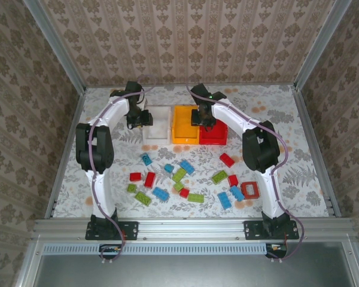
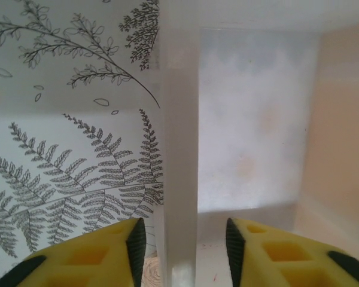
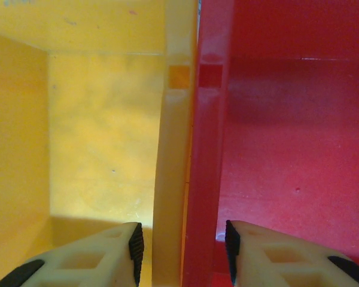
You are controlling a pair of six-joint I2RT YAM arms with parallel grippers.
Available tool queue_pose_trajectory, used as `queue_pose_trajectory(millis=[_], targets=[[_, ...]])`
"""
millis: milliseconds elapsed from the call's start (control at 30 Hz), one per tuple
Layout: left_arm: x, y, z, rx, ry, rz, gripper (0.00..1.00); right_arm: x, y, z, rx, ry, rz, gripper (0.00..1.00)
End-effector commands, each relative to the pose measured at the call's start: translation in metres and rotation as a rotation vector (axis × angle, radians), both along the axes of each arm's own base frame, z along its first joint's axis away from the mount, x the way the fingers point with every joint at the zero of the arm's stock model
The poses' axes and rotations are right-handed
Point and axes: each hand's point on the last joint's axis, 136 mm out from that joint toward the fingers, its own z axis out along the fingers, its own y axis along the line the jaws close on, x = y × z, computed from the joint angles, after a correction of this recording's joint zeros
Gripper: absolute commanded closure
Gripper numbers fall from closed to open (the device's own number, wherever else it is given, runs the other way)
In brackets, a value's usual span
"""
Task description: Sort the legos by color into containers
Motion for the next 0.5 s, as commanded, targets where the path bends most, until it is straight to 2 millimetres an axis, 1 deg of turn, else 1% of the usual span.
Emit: queue_pose_trajectory(millis=[0,100,200,333,467], targets=[[-0.007,0.002,0.037,-0.018,-0.062,0.041,0.51,-0.001,-0.001,0.043,0.014,-0.058,-0.003,0.51],[-0.013,0.008,0.055,-0.012,-0.093,0.080,0.46,-0.004,-0.003,0.065,0.022,-0.092,0.000,0.46],[-0.025,0.015,0.071,-0.011,-0.115,0.122,0.43,-0.011,-0.006,0.085,0.034,-0.120,0.004,0.44],[-0.049,0.022,0.087,-0.023,-0.123,0.168,0.43,-0.028,-0.013,0.114,0.060,-0.166,0.009,0.44],[-0.083,0.026,0.096,-0.048,-0.111,0.200,0.44,-0.056,-0.019,0.141,0.091,-0.215,0.028,0.43]])
